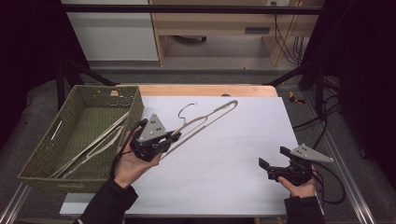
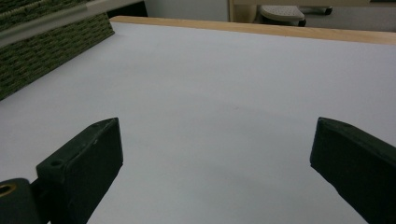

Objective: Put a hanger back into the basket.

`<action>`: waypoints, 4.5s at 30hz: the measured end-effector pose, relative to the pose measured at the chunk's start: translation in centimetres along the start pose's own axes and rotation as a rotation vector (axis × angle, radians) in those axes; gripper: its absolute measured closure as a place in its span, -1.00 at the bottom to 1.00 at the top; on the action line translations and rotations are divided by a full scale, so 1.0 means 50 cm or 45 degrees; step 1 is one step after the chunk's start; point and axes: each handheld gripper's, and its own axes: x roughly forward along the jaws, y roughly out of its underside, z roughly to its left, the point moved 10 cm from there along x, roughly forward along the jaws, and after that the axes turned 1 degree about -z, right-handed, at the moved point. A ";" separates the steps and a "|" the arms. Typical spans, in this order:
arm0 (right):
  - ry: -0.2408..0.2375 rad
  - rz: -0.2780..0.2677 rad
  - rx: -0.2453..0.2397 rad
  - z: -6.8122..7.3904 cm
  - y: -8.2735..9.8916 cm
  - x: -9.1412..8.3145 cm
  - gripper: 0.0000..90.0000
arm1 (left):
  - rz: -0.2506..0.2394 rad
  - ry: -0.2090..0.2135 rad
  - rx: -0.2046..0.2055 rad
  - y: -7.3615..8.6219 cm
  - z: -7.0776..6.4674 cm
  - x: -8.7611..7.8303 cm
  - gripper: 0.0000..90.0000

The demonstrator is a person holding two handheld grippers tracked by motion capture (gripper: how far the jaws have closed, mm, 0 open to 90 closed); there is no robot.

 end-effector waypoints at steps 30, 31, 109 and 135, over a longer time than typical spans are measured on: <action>-0.003 0.010 -0.016 0.002 0.003 0.002 -0.94 | 0.004 -0.234 0.070 -0.026 0.259 -0.240 0.91; -0.004 0.010 -0.014 0.003 0.003 0.002 -0.94 | 0.009 -0.245 0.065 -0.018 0.269 -0.243 0.91; -0.014 0.036 -0.082 0.013 0.010 0.012 -0.95 | 0.354 -0.345 -0.266 0.424 0.396 -0.228 0.13; -0.052 -0.020 -0.101 0.029 -0.008 0.000 -0.96 | -0.276 -0.326 -0.368 0.191 0.243 -0.264 -0.75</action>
